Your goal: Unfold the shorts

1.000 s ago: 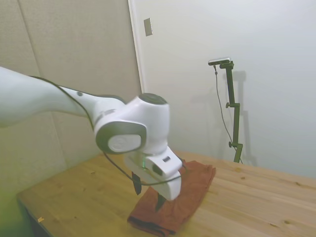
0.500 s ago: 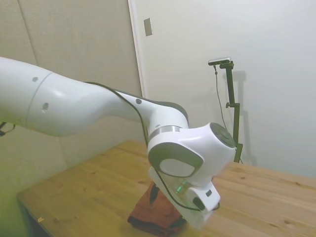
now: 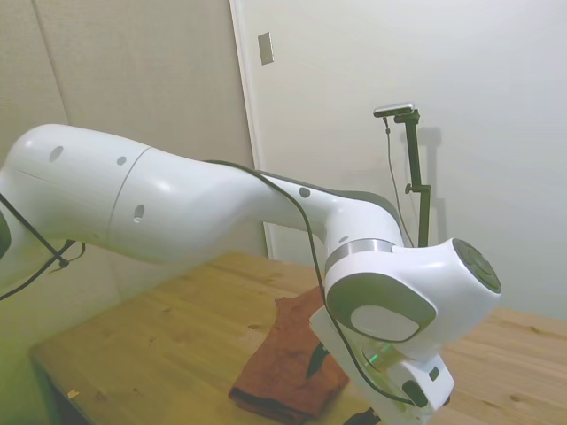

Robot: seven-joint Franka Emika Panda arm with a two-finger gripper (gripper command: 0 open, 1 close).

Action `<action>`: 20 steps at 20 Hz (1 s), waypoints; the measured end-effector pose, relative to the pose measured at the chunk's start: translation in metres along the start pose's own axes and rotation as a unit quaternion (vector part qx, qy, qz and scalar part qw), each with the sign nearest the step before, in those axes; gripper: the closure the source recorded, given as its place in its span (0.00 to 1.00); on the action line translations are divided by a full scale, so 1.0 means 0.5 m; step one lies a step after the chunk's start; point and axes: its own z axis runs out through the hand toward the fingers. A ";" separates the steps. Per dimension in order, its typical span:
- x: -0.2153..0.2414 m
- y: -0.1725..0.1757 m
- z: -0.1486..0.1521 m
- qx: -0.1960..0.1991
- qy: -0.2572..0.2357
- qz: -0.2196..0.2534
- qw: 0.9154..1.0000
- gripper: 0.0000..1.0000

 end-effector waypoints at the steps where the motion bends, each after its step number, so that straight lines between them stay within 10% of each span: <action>1: 0.004 -0.007 0.012 -0.002 -0.005 -0.002 1.000 0.00; 6: 0.018 -0.023 0.053 -0.008 -0.022 -0.007 1.000 0.00; 7: 0.017 -0.027 0.055 -0.009 -0.022 -0.009 1.000 1.00; 20: 0.010 -0.044 0.083 -0.012 -0.035 -0.016 0.999 1.00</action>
